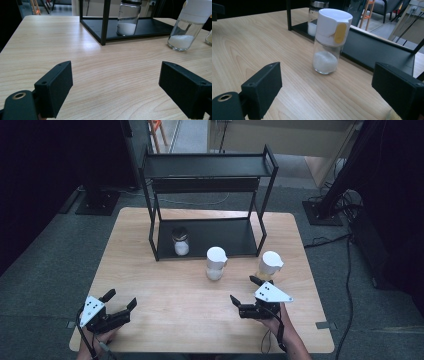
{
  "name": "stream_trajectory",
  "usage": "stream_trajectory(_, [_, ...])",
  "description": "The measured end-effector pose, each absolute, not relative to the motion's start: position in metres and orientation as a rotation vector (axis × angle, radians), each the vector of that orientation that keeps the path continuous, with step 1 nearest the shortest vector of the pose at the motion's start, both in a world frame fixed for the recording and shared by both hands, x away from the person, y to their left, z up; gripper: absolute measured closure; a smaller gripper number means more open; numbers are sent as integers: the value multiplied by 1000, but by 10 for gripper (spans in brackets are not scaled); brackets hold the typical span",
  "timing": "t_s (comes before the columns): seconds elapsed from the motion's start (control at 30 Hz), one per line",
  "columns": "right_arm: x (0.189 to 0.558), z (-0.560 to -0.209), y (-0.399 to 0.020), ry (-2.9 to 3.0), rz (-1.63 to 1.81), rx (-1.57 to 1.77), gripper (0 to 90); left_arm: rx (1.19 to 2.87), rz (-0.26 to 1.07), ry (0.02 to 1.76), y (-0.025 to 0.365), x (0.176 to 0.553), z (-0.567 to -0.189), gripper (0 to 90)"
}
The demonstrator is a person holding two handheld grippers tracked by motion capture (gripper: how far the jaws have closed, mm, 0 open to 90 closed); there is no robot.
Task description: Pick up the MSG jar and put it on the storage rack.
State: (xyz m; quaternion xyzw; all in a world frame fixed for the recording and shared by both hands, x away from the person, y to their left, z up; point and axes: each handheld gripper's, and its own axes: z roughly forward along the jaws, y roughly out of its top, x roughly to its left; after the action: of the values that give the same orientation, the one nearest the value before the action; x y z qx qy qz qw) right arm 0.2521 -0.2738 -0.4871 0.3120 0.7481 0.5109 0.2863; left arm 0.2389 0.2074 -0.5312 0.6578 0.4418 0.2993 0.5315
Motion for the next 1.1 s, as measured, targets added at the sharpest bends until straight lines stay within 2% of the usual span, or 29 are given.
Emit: stream_trajectory(1.1, [274,-488,-244,2003,1350,872,93,1574,707,1041,207,238,-531,122])
